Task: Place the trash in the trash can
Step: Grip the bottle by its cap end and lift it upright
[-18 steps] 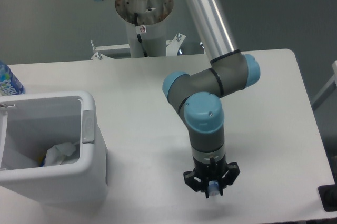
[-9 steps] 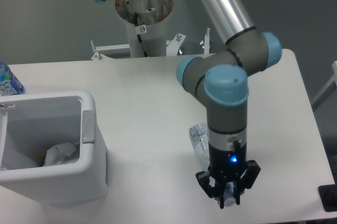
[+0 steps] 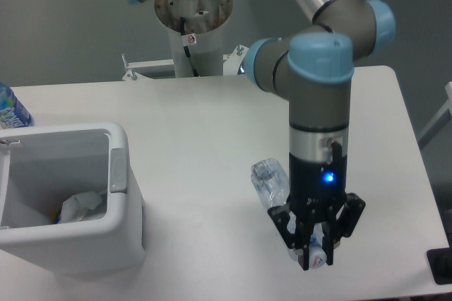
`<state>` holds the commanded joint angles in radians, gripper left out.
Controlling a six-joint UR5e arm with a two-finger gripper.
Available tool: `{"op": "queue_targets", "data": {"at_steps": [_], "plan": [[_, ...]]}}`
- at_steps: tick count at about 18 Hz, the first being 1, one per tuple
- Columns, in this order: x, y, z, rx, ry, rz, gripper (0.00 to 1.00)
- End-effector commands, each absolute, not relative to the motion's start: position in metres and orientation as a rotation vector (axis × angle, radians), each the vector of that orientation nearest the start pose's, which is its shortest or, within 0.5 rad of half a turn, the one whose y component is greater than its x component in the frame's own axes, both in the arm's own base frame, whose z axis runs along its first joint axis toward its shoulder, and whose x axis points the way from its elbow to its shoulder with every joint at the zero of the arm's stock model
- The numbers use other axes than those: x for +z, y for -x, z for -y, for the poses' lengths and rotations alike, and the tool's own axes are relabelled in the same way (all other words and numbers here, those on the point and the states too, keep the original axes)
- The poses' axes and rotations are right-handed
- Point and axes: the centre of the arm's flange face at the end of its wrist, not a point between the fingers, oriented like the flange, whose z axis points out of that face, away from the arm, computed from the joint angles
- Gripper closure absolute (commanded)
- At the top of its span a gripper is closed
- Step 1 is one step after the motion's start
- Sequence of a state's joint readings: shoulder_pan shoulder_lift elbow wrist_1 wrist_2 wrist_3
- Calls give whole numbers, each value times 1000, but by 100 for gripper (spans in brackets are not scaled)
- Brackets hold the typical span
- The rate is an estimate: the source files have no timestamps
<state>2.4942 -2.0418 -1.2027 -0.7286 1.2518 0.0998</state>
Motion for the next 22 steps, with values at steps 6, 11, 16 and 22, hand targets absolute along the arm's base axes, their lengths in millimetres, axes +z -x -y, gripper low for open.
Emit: {"op": "queue_targets", "data": {"at_steps": [6,11,16,22], "plan": [[531,473,-563,95,2135,830,70],[558,462,-558,103,2093,833,70],[589,438,-555,104,2058,812,70],[612,387,-574,63,2045,756,70]]}}
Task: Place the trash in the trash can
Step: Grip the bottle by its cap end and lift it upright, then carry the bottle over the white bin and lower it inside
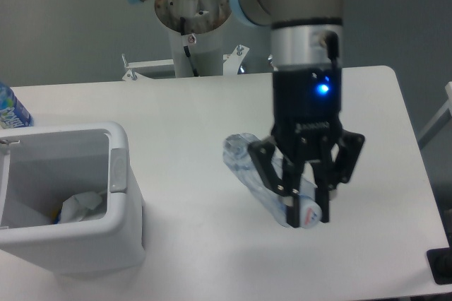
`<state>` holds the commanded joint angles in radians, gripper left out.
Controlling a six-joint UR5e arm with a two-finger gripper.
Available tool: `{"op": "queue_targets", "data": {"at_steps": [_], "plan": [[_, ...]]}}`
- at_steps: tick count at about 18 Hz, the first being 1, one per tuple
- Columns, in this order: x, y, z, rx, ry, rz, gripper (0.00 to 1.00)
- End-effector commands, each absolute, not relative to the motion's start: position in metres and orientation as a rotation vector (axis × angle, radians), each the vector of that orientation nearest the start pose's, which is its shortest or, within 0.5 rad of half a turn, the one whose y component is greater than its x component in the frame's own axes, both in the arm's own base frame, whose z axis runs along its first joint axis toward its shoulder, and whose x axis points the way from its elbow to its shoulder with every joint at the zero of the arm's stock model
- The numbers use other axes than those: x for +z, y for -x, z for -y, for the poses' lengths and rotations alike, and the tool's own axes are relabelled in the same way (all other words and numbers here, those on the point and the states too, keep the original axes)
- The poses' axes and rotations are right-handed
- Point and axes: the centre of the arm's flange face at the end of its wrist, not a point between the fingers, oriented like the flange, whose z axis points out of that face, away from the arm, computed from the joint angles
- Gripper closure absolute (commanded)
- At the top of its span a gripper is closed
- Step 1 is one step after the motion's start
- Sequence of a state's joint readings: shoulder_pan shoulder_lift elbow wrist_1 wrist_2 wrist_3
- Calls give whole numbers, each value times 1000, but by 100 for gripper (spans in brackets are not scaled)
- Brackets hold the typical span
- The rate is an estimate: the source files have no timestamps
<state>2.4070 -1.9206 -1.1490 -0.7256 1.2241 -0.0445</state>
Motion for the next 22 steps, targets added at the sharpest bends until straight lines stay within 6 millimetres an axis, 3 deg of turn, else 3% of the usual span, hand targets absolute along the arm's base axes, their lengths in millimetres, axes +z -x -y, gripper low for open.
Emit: {"op": "queue_targets", "data": {"at_steps": [6,9,13,17,22], "plan": [[614,335,-603,15,2073,662,70],[623,325,-601,17,2065,647,70],[631,300,-613,21,2026,577,70],[631,292,-616,15,2025,559,70],[627,248,-636,-29,2049,493,70]]}}
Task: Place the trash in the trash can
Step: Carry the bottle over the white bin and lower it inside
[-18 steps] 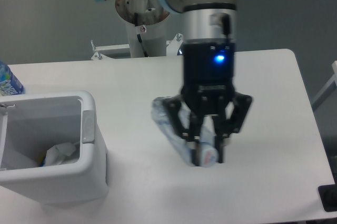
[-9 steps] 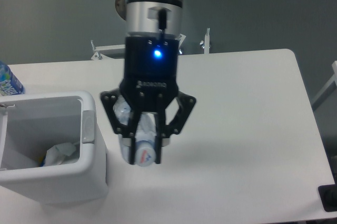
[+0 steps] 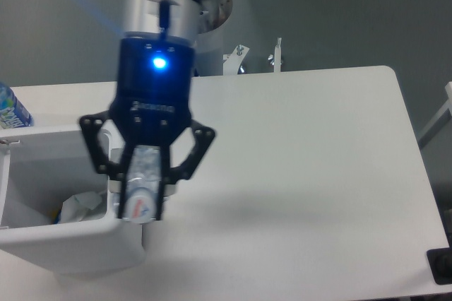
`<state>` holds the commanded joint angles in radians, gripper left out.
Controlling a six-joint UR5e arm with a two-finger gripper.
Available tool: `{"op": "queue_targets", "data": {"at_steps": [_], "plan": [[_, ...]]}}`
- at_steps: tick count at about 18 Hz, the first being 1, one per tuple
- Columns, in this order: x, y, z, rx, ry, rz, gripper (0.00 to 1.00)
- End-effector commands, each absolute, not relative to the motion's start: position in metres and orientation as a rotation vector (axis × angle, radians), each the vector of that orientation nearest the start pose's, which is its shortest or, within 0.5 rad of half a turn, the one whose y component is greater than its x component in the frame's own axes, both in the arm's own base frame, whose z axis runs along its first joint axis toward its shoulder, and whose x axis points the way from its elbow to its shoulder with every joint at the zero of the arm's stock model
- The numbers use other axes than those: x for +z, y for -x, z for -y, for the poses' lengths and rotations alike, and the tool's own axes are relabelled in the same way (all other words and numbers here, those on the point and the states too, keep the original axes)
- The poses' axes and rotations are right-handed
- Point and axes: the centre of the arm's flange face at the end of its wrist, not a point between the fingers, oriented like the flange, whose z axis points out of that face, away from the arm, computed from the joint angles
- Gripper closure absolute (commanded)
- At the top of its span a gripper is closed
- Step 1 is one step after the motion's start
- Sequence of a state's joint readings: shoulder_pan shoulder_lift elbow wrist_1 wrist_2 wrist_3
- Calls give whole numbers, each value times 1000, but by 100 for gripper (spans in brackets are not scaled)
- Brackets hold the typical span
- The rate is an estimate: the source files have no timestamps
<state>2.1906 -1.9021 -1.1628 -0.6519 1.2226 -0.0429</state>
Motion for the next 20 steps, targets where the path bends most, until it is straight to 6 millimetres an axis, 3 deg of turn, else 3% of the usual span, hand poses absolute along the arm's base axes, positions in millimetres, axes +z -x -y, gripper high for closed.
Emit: {"op": "queue_targets", "data": {"at_steps": [6,8,10,12,20], "plan": [[626,218,-647,-59,2062,442,70],[618,217,-651,-68,2075,445,70],[611,195,-661,-89,2094,410,70],[600,190,-666,-102,2114,405,70],[585,163,-677,-135,2147,366,69]]}}
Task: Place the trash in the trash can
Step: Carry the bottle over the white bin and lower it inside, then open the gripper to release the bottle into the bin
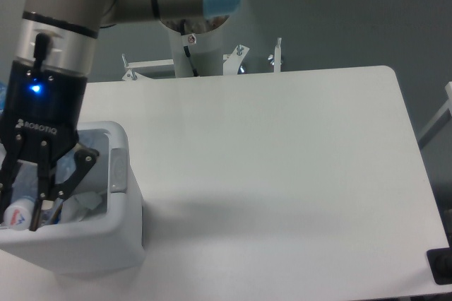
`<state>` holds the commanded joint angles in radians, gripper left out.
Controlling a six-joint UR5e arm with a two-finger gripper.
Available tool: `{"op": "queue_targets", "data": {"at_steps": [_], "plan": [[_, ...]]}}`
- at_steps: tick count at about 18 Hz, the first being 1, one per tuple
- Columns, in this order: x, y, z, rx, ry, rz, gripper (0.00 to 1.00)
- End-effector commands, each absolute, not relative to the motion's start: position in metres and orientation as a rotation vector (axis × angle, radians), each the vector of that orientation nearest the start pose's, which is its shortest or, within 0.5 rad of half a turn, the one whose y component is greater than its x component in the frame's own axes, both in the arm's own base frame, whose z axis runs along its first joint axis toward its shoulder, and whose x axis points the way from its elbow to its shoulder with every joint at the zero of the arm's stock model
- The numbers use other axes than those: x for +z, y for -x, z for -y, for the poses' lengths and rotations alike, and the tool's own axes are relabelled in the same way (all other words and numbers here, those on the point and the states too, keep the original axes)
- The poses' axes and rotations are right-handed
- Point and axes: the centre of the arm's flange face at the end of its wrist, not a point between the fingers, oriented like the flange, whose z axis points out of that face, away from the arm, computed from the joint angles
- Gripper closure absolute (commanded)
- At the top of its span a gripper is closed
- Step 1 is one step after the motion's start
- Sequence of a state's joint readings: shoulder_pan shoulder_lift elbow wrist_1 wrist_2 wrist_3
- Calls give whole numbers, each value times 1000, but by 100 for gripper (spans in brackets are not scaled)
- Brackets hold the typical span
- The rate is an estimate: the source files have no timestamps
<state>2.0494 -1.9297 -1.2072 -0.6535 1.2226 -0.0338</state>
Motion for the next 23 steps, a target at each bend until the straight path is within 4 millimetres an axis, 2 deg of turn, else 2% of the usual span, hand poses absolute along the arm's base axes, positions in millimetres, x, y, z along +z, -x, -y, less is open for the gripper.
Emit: {"op": "queue_targets", "data": {"at_steps": [5,11,12,19,23], "plan": [[567,160,-689,-152,2172,364,66],[548,156,-690,-166,2206,373,65],[547,156,-690,-167,2207,373,62],[536,157,-692,-169,2225,370,61],[534,158,-693,-153,2230,336,51]]}}
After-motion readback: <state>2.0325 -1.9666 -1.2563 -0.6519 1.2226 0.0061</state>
